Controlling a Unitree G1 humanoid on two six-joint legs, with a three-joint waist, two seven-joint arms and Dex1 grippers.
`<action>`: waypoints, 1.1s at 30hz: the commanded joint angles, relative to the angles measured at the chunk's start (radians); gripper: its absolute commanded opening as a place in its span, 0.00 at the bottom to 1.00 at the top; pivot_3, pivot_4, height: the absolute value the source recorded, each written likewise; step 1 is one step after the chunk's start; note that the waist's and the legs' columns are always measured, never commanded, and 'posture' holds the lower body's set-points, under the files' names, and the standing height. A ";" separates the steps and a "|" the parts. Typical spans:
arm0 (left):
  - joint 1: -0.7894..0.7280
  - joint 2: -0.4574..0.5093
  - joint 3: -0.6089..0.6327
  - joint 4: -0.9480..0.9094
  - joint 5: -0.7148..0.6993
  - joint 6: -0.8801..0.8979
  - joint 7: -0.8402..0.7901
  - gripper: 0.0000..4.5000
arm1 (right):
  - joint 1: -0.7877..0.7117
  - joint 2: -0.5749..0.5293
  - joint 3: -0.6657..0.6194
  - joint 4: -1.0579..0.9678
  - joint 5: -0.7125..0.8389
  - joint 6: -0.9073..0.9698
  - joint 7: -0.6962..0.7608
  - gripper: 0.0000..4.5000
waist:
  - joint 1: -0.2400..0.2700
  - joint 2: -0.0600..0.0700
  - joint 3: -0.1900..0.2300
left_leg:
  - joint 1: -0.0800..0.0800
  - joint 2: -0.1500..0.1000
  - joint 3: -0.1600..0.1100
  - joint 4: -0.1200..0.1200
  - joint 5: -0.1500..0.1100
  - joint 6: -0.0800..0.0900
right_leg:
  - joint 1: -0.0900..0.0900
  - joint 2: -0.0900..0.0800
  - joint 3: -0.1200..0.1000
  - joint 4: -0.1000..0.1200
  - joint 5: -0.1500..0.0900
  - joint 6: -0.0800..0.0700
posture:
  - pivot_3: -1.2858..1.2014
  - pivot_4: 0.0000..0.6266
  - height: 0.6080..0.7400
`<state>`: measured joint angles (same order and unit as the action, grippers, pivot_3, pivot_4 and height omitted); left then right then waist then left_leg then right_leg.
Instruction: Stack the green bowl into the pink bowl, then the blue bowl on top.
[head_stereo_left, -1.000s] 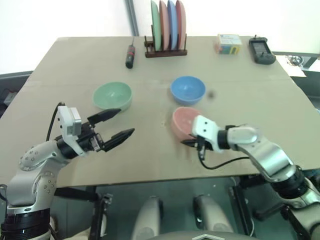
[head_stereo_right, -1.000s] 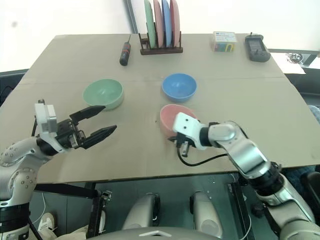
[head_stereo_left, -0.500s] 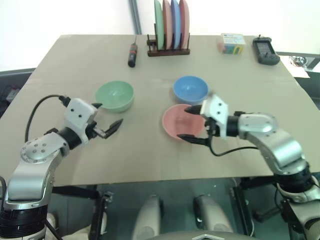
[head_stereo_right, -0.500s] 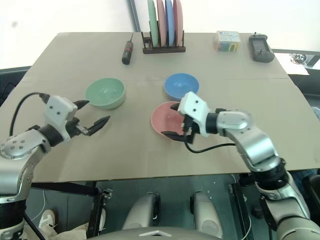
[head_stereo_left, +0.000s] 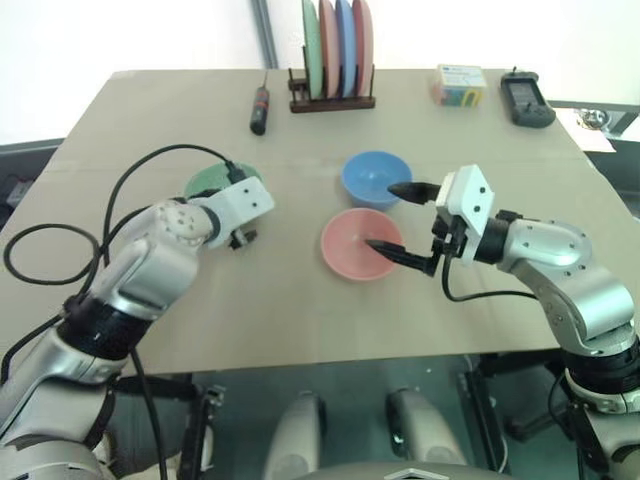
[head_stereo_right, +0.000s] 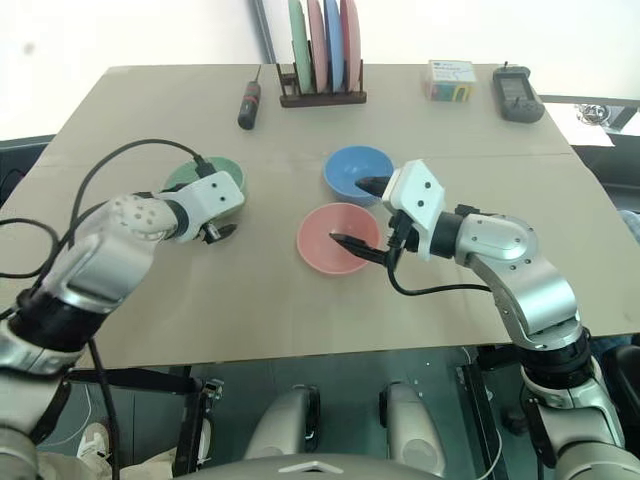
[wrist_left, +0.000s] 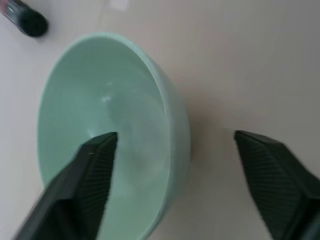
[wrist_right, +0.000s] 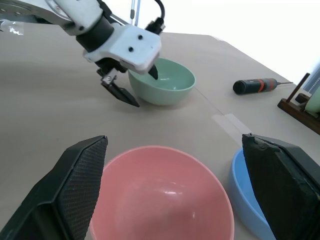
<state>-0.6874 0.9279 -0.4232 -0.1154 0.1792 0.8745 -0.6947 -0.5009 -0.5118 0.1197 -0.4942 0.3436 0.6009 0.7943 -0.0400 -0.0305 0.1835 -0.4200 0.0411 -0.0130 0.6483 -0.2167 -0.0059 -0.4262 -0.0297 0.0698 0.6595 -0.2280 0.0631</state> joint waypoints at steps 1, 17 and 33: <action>-0.051 -0.007 -0.004 0.044 0.050 -0.008 -0.019 0.42 | -0.007 -0.006 -0.027 -0.047 0.018 -0.027 -0.012 1.00 | 0.000 0.000 0.000 | -0.001 0.000 0.000 0.000 0.000 0.000 | 0.000 0.000 0.000 0.000 0.000 0.000 | 0.52 0.24 1.00; -0.049 -0.033 0.064 0.009 0.047 -0.071 -0.100 0.02 | -0.029 0.059 -0.077 -0.035 0.121 -0.024 -0.079 1.00 | 0.001 0.000 0.000 | -0.001 0.000 -0.001 0.001 0.000 0.000 | -0.001 0.000 0.000 0.001 0.000 0.000 | 0.52 0.24 1.00; -0.022 -0.117 0.208 -0.112 -0.301 -0.553 -0.430 0.02 | 0.374 -0.184 -0.549 -0.260 0.362 -0.023 -0.004 1.00 | 0.025 0.000 0.000 | -0.005 -0.001 -0.001 0.005 0.000 0.000 | -0.003 -0.001 -0.002 0.002 0.000 0.000 | 0.52 0.24 1.00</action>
<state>-0.6668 0.8292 -0.1997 -0.2456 -0.1209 0.3715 -1.0958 -0.1791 -0.6688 -0.3261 -0.6832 0.6573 0.6031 0.7627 -0.0145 -0.0304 0.1833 -0.4247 0.0401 -0.0145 0.6534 -0.2165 -0.0056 -0.4287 -0.0311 0.0684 0.6614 -0.2277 0.0635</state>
